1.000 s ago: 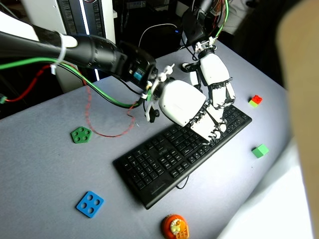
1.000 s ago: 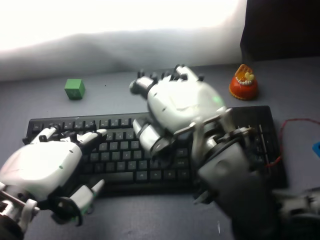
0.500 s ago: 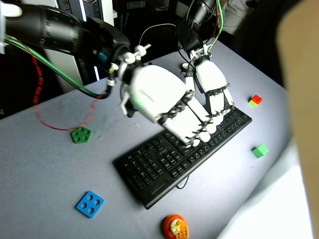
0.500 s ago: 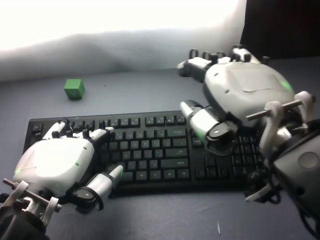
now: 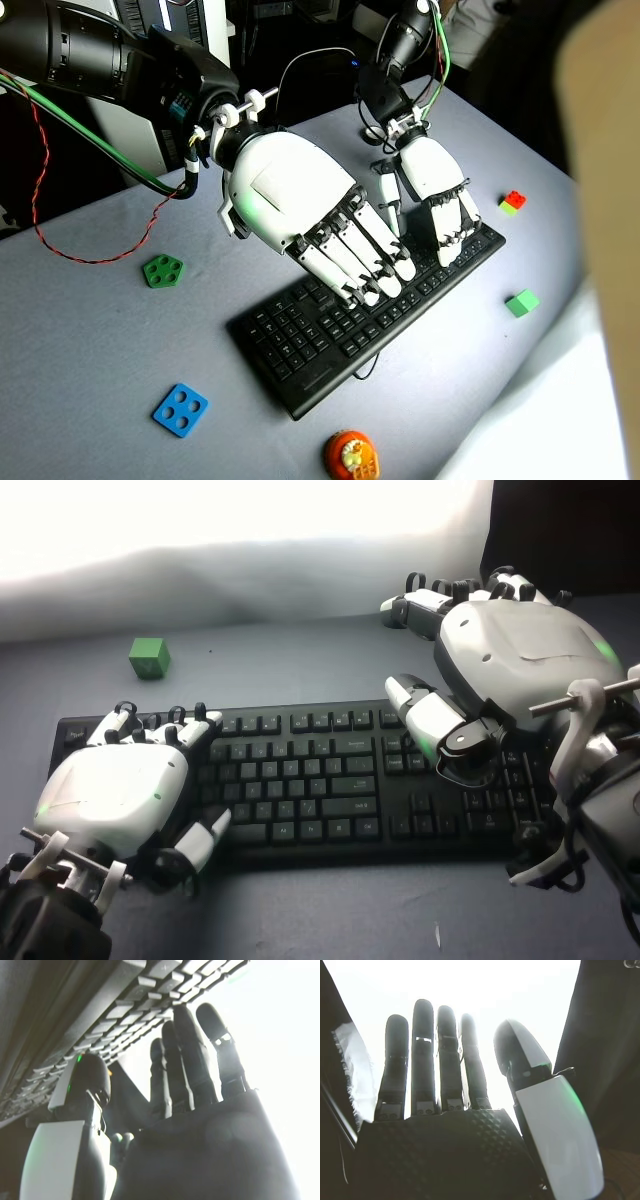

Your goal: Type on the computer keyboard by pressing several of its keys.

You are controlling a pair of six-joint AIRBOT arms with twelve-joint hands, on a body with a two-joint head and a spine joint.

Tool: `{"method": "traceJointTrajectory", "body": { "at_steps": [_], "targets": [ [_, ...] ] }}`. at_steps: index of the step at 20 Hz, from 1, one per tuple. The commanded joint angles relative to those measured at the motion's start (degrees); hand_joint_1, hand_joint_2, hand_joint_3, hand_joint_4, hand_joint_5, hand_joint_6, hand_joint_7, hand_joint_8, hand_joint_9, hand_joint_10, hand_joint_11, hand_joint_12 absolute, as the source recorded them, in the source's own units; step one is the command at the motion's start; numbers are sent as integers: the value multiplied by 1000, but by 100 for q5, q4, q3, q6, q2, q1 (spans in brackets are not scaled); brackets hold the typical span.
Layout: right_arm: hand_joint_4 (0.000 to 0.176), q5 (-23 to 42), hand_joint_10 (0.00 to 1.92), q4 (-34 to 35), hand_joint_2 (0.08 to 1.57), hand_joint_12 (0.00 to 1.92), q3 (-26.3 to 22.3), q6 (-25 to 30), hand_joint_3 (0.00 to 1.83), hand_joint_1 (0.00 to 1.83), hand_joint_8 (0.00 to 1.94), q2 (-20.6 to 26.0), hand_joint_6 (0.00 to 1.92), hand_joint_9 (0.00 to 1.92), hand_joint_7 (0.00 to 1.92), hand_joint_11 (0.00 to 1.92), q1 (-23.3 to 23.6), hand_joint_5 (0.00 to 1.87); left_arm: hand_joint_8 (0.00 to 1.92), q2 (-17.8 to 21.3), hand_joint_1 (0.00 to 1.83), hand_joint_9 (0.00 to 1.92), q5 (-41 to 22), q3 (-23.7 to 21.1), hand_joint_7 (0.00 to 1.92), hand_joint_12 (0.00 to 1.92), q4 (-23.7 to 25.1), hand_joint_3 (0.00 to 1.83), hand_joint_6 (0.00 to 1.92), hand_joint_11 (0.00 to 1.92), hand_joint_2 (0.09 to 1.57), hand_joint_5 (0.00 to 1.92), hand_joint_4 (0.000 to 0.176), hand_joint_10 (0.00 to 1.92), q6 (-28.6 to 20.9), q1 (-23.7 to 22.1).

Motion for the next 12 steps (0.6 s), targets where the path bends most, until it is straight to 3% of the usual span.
{"method": "traceJointTrajectory", "body": {
  "at_steps": [1, 4, 8, 10, 12],
  "targets": [
    [0, 337, 692, -559, 1366, 1573, -22, 51, 0, 762, 8, 42, 251, 351, 521, 0, 24, 414, 3, 3, 1091, 419, -573, 18, 383, 1204, 377, 0, 19, 0, 1165, 362, 0, 1, 26, -4],
    [0, 326, 718, -612, 1376, 1587, -22, 53, 0, 726, 9, 36, 244, 345, 532, 0, -23, 423, 0, -5, 1419, 338, -572, -6, 308, 1054, 378, 0, 7, 0, 1088, 358, 9, 0, 26, -7],
    [0, 315, 761, -612, 1345, 1622, -22, 53, 0, 799, 12, 33, 253, 345, 550, 0, -53, 450, 0, 15, 1474, 286, -541, -58, 240, 955, 378, 0, 0, 0, 1052, 337, 0, 3, 2, 7],
    [0, 312, 768, -613, 1364, 1617, -25, 53, 2, 744, 9, 29, 248, 346, 548, 0, -65, 434, 2, 48, 1453, 282, -500, -83, 248, 946, 377, 0, 0, 0, 1043, 333, 4, 2, -16, 12],
    [0, 302, 770, -614, 1379, 1606, -35, 52, 7, 728, 6, 29, 241, 341, 544, 0, -93, 408, 19, 133, 1133, 335, -440, -124, 324, 1078, 378, 20, 1, 0, 1136, 320, 8, 22, -42, 4]
  ]
}}
